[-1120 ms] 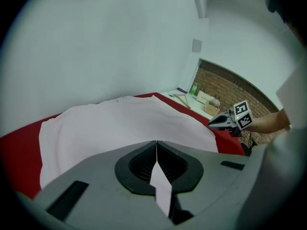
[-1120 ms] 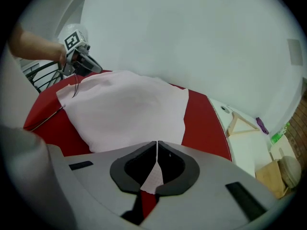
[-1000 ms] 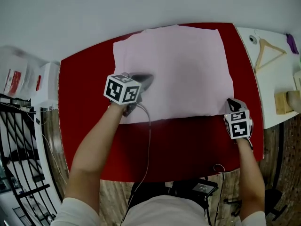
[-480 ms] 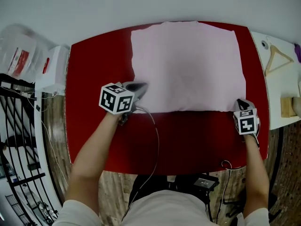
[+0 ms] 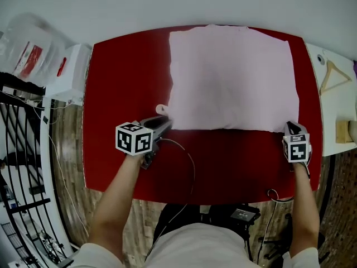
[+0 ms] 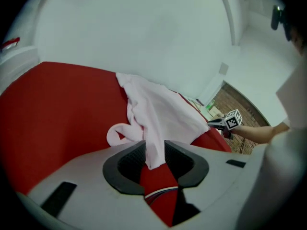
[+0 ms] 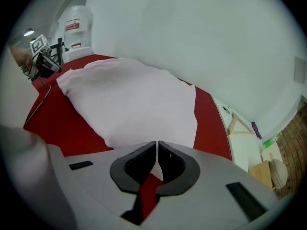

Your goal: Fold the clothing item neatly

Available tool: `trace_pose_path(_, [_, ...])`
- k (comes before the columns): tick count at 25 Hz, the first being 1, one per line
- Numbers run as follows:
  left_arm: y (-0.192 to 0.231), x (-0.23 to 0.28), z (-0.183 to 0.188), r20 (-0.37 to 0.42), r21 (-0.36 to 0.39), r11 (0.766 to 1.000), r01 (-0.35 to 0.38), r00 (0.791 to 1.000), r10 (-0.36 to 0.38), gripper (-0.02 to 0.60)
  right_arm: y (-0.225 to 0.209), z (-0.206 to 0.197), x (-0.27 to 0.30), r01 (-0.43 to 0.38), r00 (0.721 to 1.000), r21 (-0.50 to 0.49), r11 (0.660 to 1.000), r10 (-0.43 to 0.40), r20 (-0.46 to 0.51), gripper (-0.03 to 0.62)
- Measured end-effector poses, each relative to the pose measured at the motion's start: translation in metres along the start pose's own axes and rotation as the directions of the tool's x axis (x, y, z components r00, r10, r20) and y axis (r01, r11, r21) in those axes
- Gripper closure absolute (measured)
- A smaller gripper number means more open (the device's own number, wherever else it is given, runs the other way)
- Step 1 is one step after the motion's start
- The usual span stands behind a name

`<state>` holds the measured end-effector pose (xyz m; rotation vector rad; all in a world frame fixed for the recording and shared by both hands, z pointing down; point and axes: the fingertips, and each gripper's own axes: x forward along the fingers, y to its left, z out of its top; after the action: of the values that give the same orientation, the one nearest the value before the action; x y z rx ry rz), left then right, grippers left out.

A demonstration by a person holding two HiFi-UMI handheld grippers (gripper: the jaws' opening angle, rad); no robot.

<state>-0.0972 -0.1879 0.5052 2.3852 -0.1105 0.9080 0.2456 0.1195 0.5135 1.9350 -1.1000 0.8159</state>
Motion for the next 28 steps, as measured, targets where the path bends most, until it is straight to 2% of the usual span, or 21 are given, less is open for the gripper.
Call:
trace_pose_path(6, [0.005, 0.014, -0.025, -0.038, -0.058, 0.998, -0.021, 0.999, 0.019, 0.474, 0.003, -0.008, 0.001, 0.017, 0.999, -0.002, 1.000, -0.017, -0.031, 0.577])
trace_pose_path(7, [0.005, 0.015, -0.026, -0.033, -0.067, 0.998, -0.022, 0.999, 0.020, 0.493, 0.004, -0.010, 0.002, 0.019, 0.999, -0.001, 1.000, -0.019, -0.038, 0.579])
trace_pose_path(8, [0.006, 0.014, -0.026, -0.023, -0.079, 0.997, -0.021, 1.000, 0.020, 0.562, 0.005, -0.012, 0.002, 0.021, 0.999, 0.000, 1.000, -0.021, -0.045, 0.578])
trace_pose_path(9, [0.007, 0.012, -0.027, -0.011, -0.095, 0.995, -0.018, 1.000, 0.017, 0.565, 0.004, -0.013, 0.002, 0.024, 0.998, 0.001, 1.000, -0.023, -0.051, 0.577])
trace_pose_path(14, [0.012, 0.001, -0.033, 0.031, -0.167, 0.986, -0.012, 0.999, 0.018, 0.571, -0.004, -0.026, 0.001, 0.039, 0.997, 0.016, 0.999, -0.038, -0.073, 0.577])
trace_pose_path(18, [0.026, -0.007, -0.038, 0.037, -0.247, 0.969, -0.024, 0.999, 0.034, 0.571, -0.002, -0.029, 0.006, 0.029, 0.996, 0.035, 0.999, -0.026, -0.085, 0.579])
trace_pose_path(23, [0.027, -0.005, -0.039, 0.017, -0.263, 0.965, -0.023, 0.999, 0.028, 0.571, -0.006, -0.031, 0.012, 0.004, 0.998, 0.064, 0.998, 0.000, -0.067, 0.579])
trace_pose_path(25, [0.027, -0.005, -0.039, 0.010, -0.272, 0.962, -0.017, 1.000, 0.020, 0.571, -0.015, -0.028, 0.006, 0.007, 1.000, 0.135, 0.991, -0.003, -0.031, 0.579])
trace_pose_path(28, [0.029, -0.005, -0.039, -0.005, -0.273, 0.962, -0.020, 1.000, 0.019, 0.571, -0.030, -0.031, -0.006, -0.016, 1.000, 0.300, 0.954, 0.013, 0.013, 0.579])
